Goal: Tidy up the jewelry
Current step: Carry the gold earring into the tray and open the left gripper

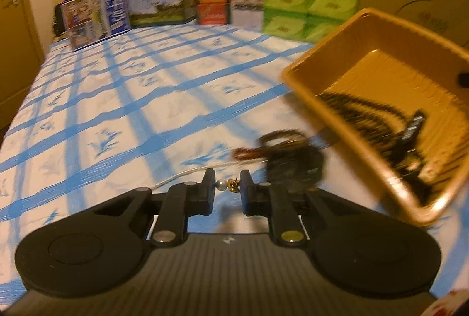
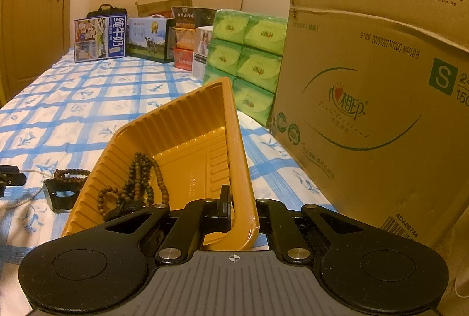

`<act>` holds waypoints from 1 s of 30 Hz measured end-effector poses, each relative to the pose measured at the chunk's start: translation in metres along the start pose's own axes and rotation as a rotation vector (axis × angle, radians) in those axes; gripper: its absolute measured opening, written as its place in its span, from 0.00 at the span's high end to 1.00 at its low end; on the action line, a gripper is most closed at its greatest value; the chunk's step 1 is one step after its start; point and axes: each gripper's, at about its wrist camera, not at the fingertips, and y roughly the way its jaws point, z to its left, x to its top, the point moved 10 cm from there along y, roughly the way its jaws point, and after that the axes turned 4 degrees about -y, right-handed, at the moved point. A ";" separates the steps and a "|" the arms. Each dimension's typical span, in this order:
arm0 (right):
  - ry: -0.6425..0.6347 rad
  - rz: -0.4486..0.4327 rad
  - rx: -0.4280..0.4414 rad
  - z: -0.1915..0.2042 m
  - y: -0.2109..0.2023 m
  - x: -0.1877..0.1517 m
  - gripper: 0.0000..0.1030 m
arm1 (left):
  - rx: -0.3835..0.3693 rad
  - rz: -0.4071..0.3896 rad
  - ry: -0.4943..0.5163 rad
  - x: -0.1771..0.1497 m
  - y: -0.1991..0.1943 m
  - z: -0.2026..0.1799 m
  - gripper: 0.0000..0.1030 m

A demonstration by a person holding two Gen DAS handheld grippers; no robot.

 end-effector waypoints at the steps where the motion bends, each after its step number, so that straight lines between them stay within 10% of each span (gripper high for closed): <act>1: -0.001 0.000 -0.001 0.001 0.000 0.000 0.95 | -0.019 -0.004 0.004 0.002 -0.003 -0.008 0.85; 13: 0.002 -0.001 0.002 0.002 -0.001 0.001 0.95 | -0.305 -0.039 0.078 0.016 -0.024 -0.138 0.85; 30: 0.007 -0.002 0.002 0.002 -0.002 0.002 0.95 | -0.312 -0.020 0.089 0.013 -0.018 -0.155 0.75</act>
